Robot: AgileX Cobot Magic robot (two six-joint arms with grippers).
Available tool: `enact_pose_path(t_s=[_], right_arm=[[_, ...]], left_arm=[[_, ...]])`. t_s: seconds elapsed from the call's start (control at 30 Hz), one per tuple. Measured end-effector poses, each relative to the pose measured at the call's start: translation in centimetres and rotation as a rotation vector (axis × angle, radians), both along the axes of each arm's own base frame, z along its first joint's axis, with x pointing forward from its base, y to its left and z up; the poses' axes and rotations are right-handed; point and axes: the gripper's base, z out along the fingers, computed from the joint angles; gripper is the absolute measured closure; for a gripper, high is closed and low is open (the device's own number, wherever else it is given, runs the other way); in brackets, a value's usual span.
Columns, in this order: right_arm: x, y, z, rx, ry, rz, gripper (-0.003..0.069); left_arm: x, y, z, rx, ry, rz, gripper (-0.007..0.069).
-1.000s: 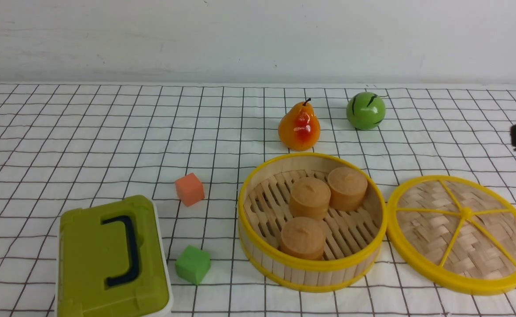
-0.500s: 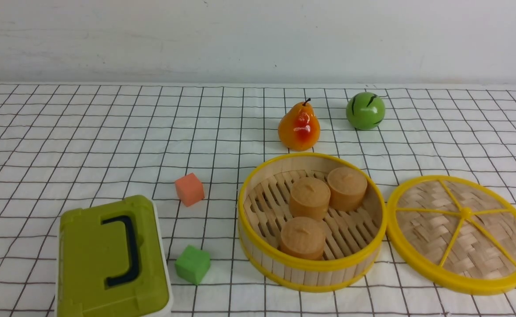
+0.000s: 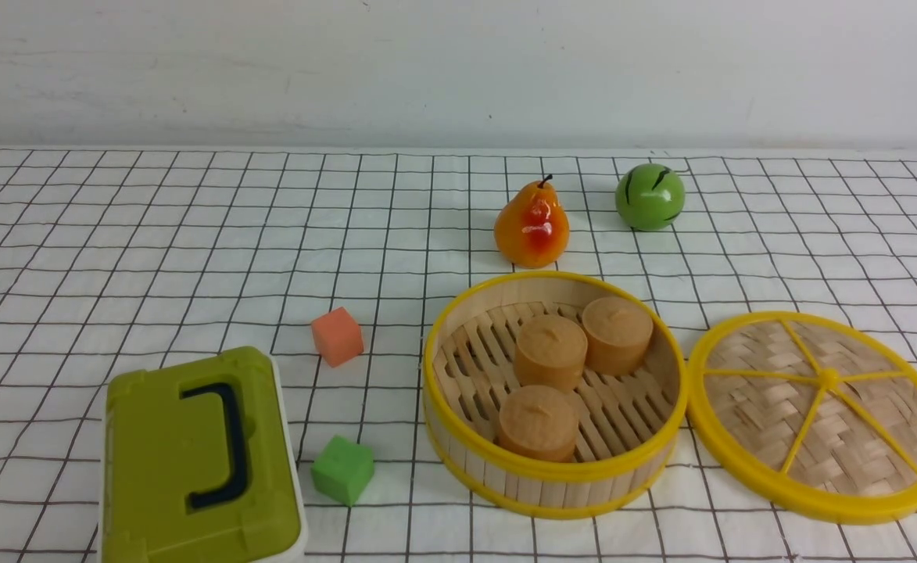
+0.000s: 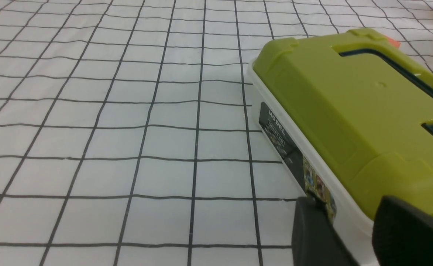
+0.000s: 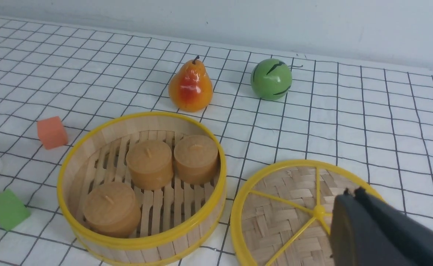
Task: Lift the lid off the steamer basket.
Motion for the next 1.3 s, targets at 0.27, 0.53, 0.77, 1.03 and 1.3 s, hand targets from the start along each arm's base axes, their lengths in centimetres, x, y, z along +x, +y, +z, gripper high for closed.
enact_pose_path(t_s=[0.27,0.53,0.77,1.03,1.3], right_arm=[[-0.2,0.0,-0.9,0.002,0.016,0.001,0.0671],[-1.6,-0.9,-5.7,-0.067,-0.039,-0.08,0.0671],[-3.3,-1.9,-12.2,-0.021,-0.155,-0.212,0.0671],[-4.3,-2.1,-18.8,0.035,-0.133,-0.251,0.0671],[-4.6,-2.1,-20.5,0.05,-0.069,-0.262,0.0671]], left_arm=[[0.0,0.0,0.0,0.0,0.0,0.0,0.0384],[0.0,0.0,0.0,0.0,0.0,0.0,0.0384],[0.0,0.0,0.0,0.0,0.0,0.0,0.0384],[0.0,0.0,0.0,0.0,0.0,0.0,0.0384],[0.0,0.0,0.0,0.0,0.0,0.0,0.0384]])
